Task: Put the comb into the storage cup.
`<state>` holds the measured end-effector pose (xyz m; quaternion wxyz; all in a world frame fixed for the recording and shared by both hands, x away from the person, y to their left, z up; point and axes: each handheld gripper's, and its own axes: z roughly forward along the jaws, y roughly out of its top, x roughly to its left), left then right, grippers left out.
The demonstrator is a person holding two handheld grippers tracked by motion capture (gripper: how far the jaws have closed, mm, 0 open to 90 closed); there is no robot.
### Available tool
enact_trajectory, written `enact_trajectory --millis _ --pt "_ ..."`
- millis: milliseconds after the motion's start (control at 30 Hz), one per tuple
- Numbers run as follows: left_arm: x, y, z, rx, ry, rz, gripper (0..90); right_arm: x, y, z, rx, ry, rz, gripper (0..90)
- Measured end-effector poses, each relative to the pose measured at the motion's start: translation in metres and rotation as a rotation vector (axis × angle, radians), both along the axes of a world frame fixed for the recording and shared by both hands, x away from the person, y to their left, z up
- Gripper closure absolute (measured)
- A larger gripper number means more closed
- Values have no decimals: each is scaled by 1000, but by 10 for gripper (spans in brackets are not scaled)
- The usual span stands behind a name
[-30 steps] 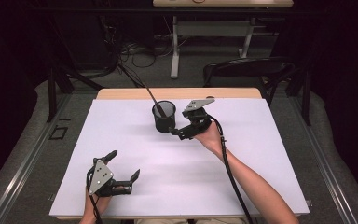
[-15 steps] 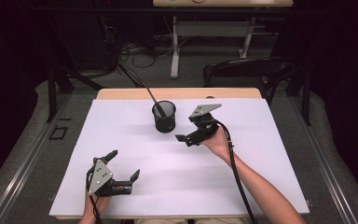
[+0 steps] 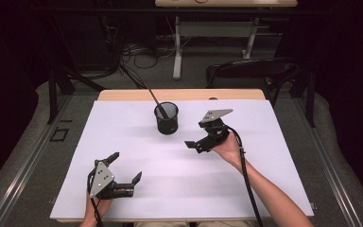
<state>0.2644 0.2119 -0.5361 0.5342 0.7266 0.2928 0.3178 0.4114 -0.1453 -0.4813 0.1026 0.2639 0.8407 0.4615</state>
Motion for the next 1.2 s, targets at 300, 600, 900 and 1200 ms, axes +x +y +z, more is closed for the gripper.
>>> enact_trajectory --millis 300,600,900,1200 --pt "-2 0 1 3 -2 1 3 -14 -14 -2 -27 7 0 0" --pt "-1 0 0 3 -2 2 3 -25 -27 -3 -34 13 -10 0" --pt "-1 0 0 2 1 0 3 -37 -41 -8 -54 21 -23 0" --pt "-1 -1 0 2 3 1 3 -52 -55 -11 -66 26 -43 0"
